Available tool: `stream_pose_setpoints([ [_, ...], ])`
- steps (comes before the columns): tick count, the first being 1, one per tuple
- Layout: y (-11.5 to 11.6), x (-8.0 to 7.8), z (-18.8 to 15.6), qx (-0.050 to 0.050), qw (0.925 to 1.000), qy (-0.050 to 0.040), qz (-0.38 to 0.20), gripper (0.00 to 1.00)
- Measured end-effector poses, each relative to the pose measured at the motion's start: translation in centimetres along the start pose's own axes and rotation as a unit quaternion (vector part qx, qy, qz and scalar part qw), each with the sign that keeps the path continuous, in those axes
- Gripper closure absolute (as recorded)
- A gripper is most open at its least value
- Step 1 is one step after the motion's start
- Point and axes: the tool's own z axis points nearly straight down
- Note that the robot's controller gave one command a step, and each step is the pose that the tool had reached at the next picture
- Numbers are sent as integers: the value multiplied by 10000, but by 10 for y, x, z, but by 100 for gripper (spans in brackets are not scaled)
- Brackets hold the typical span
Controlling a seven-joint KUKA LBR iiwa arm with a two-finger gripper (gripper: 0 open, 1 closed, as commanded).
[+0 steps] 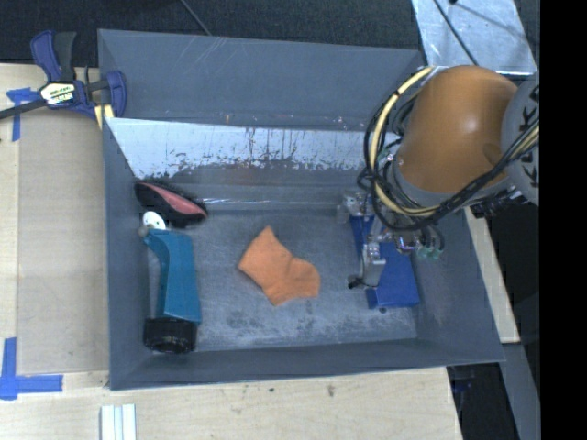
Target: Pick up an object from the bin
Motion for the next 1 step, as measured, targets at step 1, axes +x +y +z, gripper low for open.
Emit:
stream_pose_setpoints([
  [1,0,-1,-5,0,10000,-42,0,0],
])
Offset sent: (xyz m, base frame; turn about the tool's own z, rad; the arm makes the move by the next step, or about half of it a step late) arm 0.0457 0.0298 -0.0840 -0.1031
